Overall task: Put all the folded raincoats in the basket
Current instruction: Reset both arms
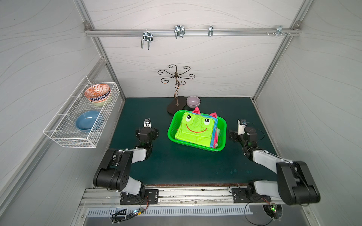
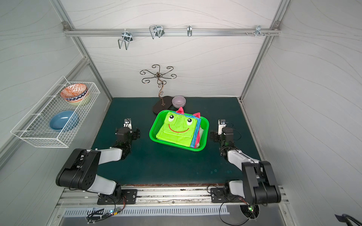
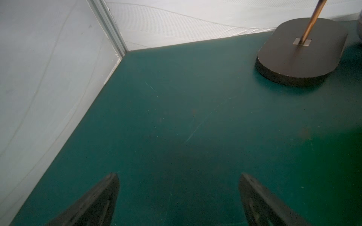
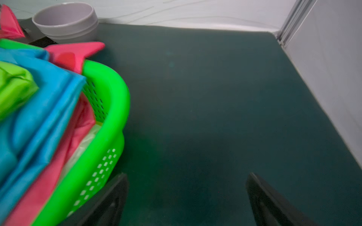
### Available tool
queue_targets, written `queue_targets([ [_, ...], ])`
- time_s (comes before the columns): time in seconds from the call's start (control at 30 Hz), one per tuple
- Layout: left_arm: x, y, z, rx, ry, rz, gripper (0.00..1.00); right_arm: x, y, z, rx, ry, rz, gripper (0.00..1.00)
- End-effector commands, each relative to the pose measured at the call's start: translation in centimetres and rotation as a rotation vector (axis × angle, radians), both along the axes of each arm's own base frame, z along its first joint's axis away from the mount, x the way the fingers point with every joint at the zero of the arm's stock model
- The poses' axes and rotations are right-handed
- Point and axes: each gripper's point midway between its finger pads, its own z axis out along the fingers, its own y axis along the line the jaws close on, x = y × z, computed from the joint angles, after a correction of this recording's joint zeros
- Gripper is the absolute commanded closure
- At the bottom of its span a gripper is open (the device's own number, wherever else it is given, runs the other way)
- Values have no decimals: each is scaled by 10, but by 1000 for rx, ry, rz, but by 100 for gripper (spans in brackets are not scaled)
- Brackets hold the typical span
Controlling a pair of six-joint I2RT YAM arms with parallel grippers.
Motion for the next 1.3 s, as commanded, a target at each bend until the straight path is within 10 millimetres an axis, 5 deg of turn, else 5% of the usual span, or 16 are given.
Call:
queue_targets([
  [0.0,9,3,10,-137,-105,-29,0,21,15,12,60,-158,94,1],
  [0.2,11,0,0,-183,-88,-100,0,27,24,0,29,-98,124,1],
  [1.27,14,7,0,-184,-71,-50,0,35,19,-2,89,-47,125,1],
])
